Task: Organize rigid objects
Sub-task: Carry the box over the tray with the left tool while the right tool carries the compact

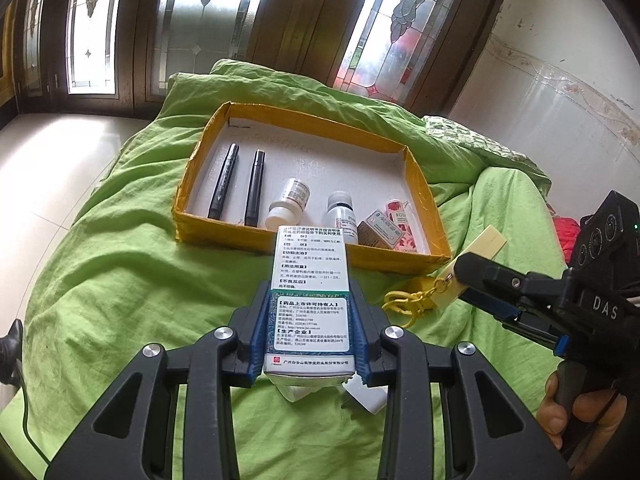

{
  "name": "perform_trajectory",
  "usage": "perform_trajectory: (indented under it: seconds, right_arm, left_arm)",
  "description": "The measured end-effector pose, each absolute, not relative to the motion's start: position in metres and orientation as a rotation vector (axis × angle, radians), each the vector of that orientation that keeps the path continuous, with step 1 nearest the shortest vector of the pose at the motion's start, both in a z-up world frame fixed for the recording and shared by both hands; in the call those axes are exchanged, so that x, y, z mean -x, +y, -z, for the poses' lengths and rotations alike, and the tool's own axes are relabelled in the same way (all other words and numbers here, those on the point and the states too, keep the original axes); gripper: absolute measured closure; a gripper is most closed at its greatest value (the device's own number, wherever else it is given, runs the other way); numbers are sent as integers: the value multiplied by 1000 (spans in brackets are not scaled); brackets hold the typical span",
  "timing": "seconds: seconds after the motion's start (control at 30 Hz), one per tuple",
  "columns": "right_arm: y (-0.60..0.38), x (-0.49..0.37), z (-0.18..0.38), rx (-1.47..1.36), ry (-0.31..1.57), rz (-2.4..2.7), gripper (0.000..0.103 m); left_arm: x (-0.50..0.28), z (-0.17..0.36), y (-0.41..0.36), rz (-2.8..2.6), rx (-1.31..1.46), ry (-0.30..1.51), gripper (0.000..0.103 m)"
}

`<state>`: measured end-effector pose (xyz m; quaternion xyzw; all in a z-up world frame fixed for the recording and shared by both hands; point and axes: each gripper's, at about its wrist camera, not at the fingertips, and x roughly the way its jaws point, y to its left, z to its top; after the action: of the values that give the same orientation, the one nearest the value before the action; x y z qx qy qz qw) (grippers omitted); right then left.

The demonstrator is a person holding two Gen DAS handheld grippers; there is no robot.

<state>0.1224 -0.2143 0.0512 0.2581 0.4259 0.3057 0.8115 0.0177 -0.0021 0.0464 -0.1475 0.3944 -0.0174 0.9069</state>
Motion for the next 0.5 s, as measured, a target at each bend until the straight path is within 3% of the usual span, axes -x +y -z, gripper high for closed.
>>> perform_trajectory:
  seconds: [0.5]
  right_arm:
    - [-226,-130,-53,-532,894,-589,55]
  left_arm:
    - [-54,-54,0,74,278,789,71]
